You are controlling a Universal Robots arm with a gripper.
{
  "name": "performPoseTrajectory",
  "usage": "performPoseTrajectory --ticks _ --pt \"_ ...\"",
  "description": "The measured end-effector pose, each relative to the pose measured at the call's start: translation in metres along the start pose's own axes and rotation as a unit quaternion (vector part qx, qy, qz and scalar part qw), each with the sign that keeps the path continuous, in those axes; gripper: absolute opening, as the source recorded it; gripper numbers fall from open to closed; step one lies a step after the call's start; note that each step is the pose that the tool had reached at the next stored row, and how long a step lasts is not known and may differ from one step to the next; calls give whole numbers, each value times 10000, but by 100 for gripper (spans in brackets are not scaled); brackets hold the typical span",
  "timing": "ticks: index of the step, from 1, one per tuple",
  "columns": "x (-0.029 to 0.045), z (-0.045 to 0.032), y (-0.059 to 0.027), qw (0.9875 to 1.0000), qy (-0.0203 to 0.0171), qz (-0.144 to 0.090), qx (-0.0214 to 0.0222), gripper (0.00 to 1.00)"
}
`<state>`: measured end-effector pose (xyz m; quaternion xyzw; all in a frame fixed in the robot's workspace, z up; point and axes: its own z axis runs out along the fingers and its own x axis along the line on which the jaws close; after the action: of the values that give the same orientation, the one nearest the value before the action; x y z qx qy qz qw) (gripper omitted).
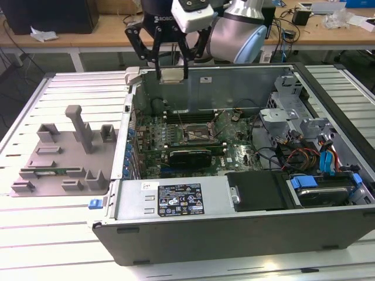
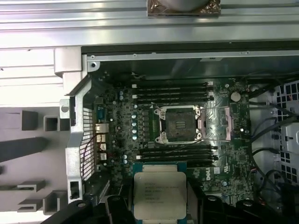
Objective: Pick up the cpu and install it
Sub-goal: 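Pick up the cpu and move it towards the insertion slot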
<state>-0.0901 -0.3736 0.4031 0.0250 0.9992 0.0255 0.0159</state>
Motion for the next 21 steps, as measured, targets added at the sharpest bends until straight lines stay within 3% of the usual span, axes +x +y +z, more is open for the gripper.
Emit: performPoseTrajectory --ticks 3,8,14,21 --pt "-86 3 4 10000 0 0 0 55" --pt "-113 20 5 10000 1 -1 0 55" --pt "-206 174 2 10000 12 0 1 55" --pt "-247 332 -4 10000 24 1 1 55"
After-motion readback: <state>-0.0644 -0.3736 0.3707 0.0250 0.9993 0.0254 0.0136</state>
